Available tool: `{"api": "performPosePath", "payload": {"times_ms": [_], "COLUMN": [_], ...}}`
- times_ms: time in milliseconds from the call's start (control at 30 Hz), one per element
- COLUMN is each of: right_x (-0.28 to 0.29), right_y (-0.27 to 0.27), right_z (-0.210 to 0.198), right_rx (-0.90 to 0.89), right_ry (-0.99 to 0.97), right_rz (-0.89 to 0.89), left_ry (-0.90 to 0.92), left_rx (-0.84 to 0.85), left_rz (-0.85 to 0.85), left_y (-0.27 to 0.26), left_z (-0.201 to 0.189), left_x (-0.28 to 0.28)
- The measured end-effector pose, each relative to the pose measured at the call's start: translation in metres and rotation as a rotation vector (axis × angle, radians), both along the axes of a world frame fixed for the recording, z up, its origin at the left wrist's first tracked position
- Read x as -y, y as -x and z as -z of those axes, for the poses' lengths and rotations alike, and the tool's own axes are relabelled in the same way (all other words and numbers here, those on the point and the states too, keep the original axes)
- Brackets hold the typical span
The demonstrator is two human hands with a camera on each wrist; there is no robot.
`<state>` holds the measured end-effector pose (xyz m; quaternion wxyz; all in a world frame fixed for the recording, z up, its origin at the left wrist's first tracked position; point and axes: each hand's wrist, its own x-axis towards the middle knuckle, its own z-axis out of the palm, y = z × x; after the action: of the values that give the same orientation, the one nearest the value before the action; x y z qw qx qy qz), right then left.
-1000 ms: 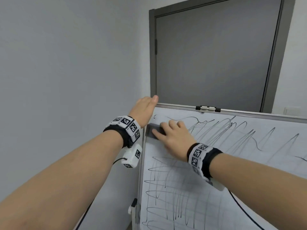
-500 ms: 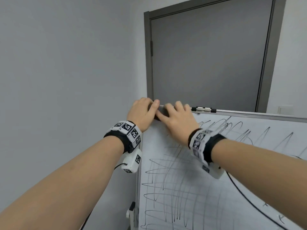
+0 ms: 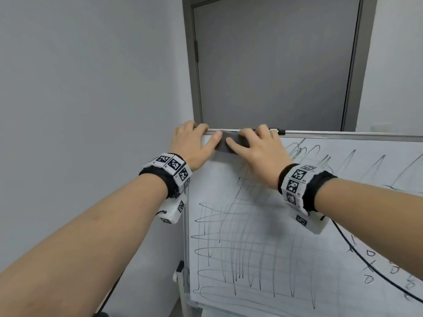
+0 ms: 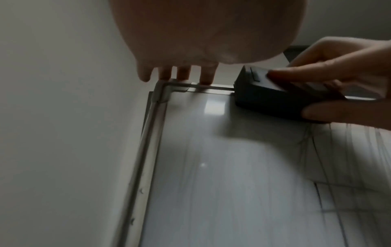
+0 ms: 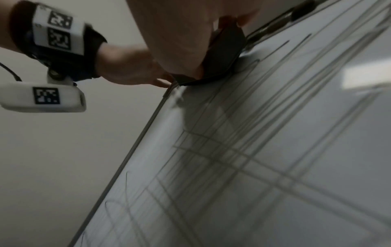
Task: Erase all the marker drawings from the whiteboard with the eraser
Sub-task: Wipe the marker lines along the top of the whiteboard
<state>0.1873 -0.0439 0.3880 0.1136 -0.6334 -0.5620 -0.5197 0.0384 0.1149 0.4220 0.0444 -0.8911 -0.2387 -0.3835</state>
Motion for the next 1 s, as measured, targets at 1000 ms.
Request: {"api": "performPosePath", "payload": {"times_ms": [1000], "right_x": [0.062], "right_y": [-0.046], "right_z": [0.030], "right_rx": [-0.073], "right_ry": [-0.008], "right_rz": [-0.039], "left_ry": [-0.086], "left_rx": [-0.138], "left_rz": [-0.056], "left_y": [-0.040], "left_z": [-0.007], "left_x": [0.033]}}
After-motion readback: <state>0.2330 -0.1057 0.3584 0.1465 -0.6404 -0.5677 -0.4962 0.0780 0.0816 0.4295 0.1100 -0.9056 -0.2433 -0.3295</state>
